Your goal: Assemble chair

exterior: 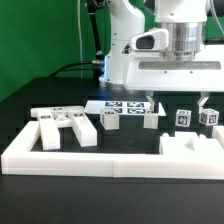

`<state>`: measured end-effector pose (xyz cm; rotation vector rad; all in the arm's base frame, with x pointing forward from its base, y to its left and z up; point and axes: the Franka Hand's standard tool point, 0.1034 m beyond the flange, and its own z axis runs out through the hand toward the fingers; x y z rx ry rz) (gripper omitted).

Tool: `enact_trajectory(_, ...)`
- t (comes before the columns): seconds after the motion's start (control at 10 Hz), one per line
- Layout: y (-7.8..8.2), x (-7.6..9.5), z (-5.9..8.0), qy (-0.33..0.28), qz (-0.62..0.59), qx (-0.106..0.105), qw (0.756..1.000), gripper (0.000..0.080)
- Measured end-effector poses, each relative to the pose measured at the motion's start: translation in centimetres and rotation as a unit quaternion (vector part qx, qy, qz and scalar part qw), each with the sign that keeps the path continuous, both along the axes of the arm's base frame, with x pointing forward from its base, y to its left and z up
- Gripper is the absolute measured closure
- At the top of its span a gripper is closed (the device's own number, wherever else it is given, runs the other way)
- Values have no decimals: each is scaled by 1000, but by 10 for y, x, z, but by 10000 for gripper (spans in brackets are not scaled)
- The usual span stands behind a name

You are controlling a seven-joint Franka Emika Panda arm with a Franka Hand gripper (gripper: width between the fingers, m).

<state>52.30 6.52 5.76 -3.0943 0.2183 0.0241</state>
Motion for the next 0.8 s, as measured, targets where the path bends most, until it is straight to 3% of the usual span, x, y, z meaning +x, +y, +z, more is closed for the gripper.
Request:
enact_trajectory(0.2, -8, -4, -3, 2, -3, 2, 1000, 151)
enact_trajectory(0.5, -30, -42, -11, 21, -3, -3, 1000, 151)
enact_trajectory(0.8, -32, -46, -12, 36, 4, -2, 999, 151)
